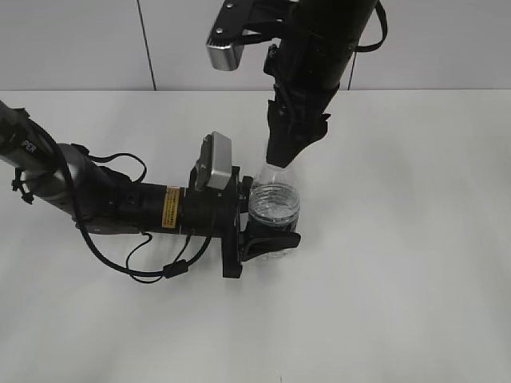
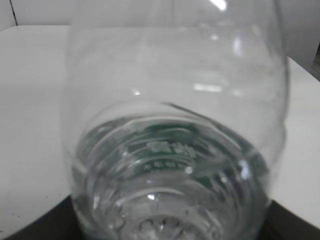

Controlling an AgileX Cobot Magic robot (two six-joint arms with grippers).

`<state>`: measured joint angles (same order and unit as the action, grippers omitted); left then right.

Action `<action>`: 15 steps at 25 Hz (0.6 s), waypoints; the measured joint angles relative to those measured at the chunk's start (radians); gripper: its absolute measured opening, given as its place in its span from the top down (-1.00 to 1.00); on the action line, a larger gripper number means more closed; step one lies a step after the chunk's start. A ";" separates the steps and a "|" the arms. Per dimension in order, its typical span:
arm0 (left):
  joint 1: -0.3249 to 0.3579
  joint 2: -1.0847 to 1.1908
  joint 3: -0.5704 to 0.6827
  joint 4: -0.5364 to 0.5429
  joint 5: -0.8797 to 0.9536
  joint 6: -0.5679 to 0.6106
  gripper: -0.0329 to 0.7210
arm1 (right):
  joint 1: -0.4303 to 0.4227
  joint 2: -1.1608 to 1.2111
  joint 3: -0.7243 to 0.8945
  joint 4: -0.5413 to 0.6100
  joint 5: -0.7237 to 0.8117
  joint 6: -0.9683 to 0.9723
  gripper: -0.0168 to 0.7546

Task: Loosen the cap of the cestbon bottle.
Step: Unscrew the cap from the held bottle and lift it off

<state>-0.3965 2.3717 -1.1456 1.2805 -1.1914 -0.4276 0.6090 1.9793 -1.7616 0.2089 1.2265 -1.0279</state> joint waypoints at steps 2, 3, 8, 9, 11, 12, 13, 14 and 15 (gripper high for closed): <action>0.000 0.000 0.000 0.002 -0.001 0.000 -0.18 | 0.000 0.000 0.000 0.000 0.000 0.015 -0.30; 0.000 0.000 0.000 0.003 -0.001 0.000 -0.18 | 0.000 0.000 0.000 0.000 -0.001 0.024 -0.31; 0.000 0.000 0.000 0.003 -0.002 0.000 -0.18 | 0.000 -0.014 0.000 -0.002 -0.002 0.073 -0.32; 0.000 0.000 0.000 0.004 -0.002 0.000 -0.18 | 0.000 -0.020 0.000 0.000 -0.002 0.080 -0.32; 0.000 0.000 0.000 0.005 -0.002 0.000 -0.18 | 0.000 -0.032 0.000 0.015 -0.002 0.100 -0.32; 0.000 0.000 0.000 0.005 -0.002 0.000 -0.18 | 0.000 -0.035 0.000 0.022 -0.002 0.114 -0.32; 0.000 0.000 0.000 0.005 -0.002 0.000 -0.18 | 0.000 -0.040 0.000 0.026 -0.002 0.131 -0.32; 0.000 0.000 0.000 0.005 -0.003 0.000 -0.18 | 0.000 -0.045 0.000 0.028 -0.002 0.147 -0.32; 0.000 0.000 0.000 0.005 -0.003 0.000 -0.18 | 0.000 -0.049 0.000 0.028 -0.002 0.170 -0.32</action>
<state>-0.3965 2.3717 -1.1456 1.2856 -1.1942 -0.4276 0.6090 1.9301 -1.7616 0.2369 1.2245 -0.8580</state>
